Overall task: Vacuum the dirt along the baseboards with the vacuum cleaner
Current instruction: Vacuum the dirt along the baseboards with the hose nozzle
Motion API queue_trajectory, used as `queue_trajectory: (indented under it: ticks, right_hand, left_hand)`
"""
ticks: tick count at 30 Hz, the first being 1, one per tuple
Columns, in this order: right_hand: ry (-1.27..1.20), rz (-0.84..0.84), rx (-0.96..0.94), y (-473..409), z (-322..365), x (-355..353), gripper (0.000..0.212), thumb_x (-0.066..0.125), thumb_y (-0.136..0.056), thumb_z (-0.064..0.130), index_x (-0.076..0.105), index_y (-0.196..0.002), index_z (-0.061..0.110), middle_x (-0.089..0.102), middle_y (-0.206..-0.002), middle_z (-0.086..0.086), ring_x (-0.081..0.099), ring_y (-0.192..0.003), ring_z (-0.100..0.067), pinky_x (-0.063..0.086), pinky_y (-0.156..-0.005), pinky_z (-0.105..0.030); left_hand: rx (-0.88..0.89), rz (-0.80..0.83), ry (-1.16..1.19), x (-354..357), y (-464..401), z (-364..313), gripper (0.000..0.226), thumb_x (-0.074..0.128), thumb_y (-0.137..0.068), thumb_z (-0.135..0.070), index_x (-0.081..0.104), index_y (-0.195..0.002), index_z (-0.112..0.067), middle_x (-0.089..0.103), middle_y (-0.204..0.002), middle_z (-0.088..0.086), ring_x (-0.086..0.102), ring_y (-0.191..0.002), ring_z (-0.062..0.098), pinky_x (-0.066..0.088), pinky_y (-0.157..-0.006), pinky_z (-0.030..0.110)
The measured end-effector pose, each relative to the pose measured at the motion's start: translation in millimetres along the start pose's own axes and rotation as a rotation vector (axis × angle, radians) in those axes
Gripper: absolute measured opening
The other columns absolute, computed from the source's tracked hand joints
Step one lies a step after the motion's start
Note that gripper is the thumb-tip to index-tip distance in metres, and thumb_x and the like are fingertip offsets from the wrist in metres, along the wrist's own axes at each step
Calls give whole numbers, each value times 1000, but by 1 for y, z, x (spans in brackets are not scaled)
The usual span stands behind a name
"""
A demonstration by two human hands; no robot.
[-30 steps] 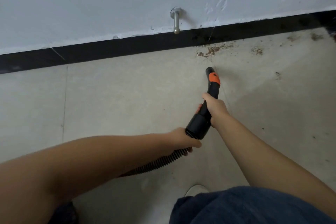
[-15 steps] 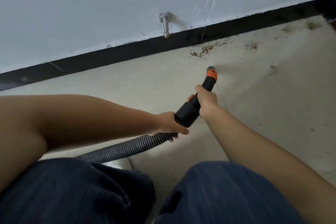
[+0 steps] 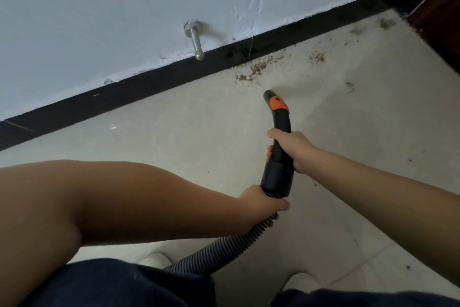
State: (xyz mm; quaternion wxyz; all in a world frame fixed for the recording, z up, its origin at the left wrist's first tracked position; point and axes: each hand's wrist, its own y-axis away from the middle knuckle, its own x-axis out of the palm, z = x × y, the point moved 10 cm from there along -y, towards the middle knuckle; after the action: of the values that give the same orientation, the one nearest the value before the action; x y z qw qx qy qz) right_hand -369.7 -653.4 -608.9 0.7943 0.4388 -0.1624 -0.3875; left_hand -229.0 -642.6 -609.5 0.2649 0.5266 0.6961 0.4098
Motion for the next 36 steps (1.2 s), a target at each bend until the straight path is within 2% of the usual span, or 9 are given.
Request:
queue_trajectory:
  ticks: [2, 8, 14, 18, 27, 36]
  right_hand:
    - [37, 10, 1, -1, 6, 5, 17, 62, -89, 15, 50, -96, 5, 58, -64, -11, 57, -48, -21, 55, -59, -34]
    - [90, 42, 8, -4, 19, 26, 17, 63, -89, 14, 49, -93, 5, 57, -65, -12, 56, -48, -22, 53, -55, -33]
    - [77, 54, 15, -6, 11, 40, 16, 63, -89, 16, 51, -92, 6, 58, -62, -10, 57, -49, -22, 54, -58, -34]
    - [69, 36, -6, -5, 9, 36, 16, 62, -89, 15, 51, -94, 5, 58, -63, -11, 57, -50, -22, 54, -59, -35]
    - [25, 26, -17, -8, 23, 25, 17, 61, -89, 14, 48, -94, 5, 56, -61, -10, 55, -48, -22, 53, -56, -34]
    - [116, 119, -11, -8, 17, 53, 15, 59, -88, 13, 46, -90, 7, 57, -63, -11, 54, -42, -21, 53, -51, -28]
  left_hand:
    - [3, -18, 64, 0, 1, -3, 14, 68, -83, -19, 56, -89, -16, 60, -72, 3, 55, -58, 15, 50, -58, 23]
    - [16, -56, 127, -14, 2, -7, 20, 67, -83, -19, 57, -99, -11, 60, -71, 2, 55, -56, 15, 49, -61, 25]
    - [12, -92, 125, -27, 5, 2, 15, 68, -82, -18, 54, -86, -16, 60, -71, 2, 55, -57, 15, 51, -67, 28]
    - [20, -81, 112, -24, 5, 2, 15, 68, -82, -18, 54, -86, -16, 60, -71, 3, 55, -57, 16, 52, -68, 29]
    - [48, -104, 96, -24, 3, -16, 14, 68, -82, -18, 54, -84, -17, 59, -69, 1, 54, -54, 14, 49, -60, 24]
    - [21, -162, 127, -29, 6, 0, 15, 67, -82, -19, 56, -91, -14, 60, -70, 2, 55, -56, 16, 50, -62, 25]
